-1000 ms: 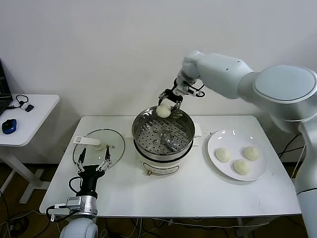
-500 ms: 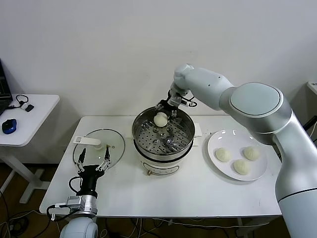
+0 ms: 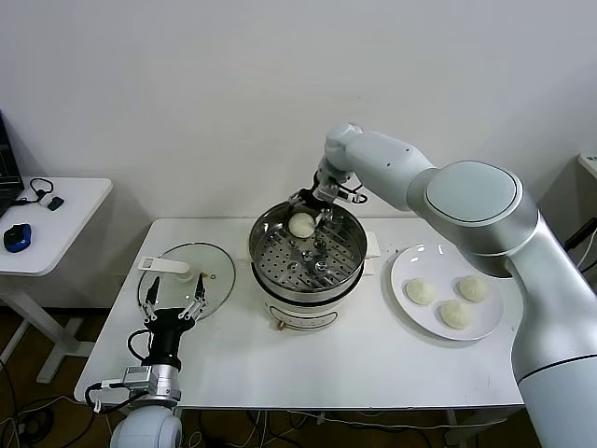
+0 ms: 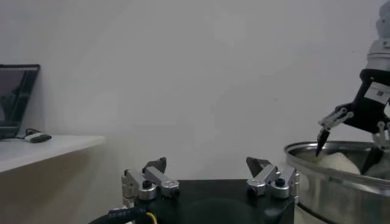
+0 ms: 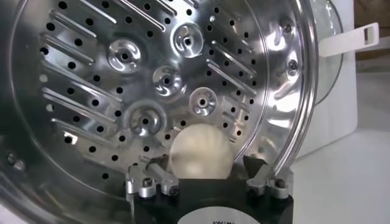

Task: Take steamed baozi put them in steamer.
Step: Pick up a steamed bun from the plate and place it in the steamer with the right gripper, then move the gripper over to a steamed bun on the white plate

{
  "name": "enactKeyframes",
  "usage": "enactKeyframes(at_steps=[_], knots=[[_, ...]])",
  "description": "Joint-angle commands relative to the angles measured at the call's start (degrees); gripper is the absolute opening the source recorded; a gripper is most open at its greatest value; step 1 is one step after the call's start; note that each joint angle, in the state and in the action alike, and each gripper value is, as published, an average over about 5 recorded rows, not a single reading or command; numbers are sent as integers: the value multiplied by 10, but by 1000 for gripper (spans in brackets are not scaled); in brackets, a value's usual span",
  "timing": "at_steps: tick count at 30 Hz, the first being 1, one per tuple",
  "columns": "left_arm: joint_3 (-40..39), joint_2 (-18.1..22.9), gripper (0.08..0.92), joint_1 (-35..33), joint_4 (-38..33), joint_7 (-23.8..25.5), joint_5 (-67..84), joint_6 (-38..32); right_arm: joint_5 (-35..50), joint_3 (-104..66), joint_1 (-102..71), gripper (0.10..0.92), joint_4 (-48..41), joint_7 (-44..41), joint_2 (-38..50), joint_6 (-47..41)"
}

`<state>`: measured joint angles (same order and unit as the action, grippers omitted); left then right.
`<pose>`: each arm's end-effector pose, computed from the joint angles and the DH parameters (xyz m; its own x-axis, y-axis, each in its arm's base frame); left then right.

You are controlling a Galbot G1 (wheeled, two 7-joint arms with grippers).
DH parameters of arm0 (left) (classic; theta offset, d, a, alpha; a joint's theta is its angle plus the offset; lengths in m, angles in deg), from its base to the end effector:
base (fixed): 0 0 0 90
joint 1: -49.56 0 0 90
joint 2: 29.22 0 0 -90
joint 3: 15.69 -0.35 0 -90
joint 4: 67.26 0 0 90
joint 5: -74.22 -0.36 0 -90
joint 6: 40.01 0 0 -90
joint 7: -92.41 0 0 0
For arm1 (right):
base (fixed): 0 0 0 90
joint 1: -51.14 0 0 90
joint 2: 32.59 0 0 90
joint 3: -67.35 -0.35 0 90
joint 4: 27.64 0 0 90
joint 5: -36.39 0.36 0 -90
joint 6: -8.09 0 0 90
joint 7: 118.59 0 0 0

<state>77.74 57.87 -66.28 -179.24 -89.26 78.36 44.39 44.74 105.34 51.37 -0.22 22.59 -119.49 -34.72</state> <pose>0.2067 0.0309 -0.3378 -0.9973 -0.0656 -0.0332 -0.0656 0.9978 -0.0013 0.6760 0.0943 -0.0993 -0.1885 -0.3113 0.9314 -0.2682 -0.8961 -0.3537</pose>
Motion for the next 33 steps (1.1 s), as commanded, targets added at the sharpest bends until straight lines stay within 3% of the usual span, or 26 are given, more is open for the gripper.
enactKeyframes(at_steps=[1, 9, 17, 26, 33], knots=[[-1, 1, 823, -3, -5, 1, -1, 2, 33, 25, 20, 821, 29, 1, 8, 28], [1, 1, 823, -6, -17, 2, -1, 7, 106, 73, 93, 823, 118, 0, 43, 28], [0, 1, 823, -9, -23, 2, -1, 11, 237, 143, 195, 823, 259, 7, 90, 17], [1, -2, 823, -13, -28, 3, 1, 11, 369, 240, 329, 823, 441, -6, 162, -265], [-1, -4, 823, -12, -27, 4, 1, 12, 414, 296, 381, 823, 505, -67, 231, -390]])
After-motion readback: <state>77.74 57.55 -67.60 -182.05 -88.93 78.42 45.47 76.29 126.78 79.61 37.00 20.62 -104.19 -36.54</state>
